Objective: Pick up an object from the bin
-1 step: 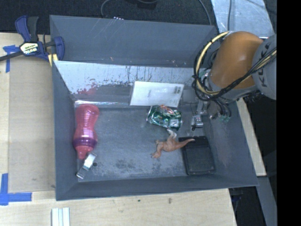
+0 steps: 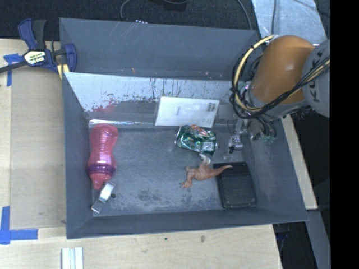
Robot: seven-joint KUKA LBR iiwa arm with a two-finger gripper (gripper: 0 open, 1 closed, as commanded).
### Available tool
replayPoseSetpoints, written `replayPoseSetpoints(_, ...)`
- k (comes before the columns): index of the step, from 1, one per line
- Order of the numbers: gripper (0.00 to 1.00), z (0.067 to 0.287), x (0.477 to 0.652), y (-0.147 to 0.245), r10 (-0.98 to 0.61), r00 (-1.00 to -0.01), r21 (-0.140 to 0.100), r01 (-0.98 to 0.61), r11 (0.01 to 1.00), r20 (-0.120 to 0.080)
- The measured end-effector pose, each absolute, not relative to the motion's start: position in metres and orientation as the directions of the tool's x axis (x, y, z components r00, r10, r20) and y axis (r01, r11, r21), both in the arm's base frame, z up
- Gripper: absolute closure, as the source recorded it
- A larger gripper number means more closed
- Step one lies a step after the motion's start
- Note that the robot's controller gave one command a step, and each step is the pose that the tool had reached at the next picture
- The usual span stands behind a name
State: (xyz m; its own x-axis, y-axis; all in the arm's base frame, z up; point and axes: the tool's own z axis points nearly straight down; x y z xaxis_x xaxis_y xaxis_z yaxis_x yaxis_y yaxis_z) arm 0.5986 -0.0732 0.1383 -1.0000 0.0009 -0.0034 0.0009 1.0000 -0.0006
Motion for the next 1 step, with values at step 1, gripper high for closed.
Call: replayPoseSetpoints(1,0.00,0.1286,0.5917,-0.0722,0.008,-1.000,0.000,0.008,1.000,0.000)
